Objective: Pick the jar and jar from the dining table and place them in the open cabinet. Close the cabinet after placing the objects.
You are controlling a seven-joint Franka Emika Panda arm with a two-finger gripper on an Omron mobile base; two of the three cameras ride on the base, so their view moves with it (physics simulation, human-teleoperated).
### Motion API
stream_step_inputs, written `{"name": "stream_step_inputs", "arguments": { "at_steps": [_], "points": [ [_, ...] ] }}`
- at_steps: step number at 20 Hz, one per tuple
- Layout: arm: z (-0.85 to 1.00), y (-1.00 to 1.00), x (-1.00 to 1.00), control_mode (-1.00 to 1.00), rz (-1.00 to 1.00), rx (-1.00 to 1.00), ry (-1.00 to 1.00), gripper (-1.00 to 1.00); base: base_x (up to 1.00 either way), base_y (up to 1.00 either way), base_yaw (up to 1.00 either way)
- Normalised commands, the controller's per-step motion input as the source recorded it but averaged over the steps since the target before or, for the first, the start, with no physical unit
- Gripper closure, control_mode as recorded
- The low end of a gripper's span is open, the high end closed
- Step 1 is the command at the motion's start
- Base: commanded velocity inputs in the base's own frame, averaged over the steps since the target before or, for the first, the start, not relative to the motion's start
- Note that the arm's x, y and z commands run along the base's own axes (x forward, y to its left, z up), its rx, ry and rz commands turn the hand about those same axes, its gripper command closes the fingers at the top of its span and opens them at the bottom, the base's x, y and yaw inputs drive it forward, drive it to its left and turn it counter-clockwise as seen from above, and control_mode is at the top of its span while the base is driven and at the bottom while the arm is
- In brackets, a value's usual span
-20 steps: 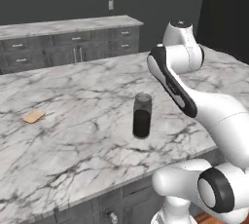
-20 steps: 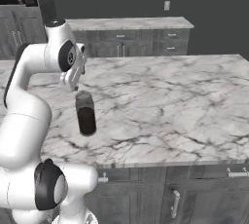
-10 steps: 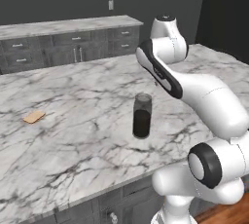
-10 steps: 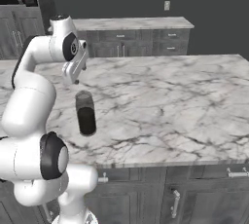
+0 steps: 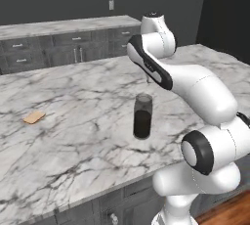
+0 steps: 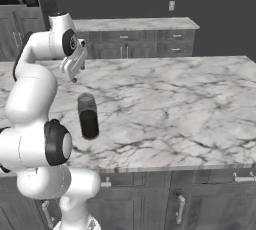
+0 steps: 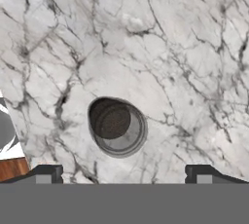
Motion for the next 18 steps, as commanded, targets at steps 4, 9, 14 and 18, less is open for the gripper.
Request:
{"name": "stream_step_inputs", "arguments": {
  "at_steps": [4,9,14,18],
  "points": [
    [-0.14,0.36,0.02,-1.00,0.00,0.00,0.02,-1.00,0.00,0.00,0.00],
    [0.00,0.05,0.01,-1.00,0.00,0.00,0.00,-1.00,0.00,0.00,0.00],
    [-0.01,0.00,0.00,-1.00,0.00,0.00,0.02,-1.00,0.00,0.00,0.00],
    [-0.16,0.09,0.00,-1.00,0.00,0.00,0.06,-1.00,0.00,0.00,0.00]
  ]
}}
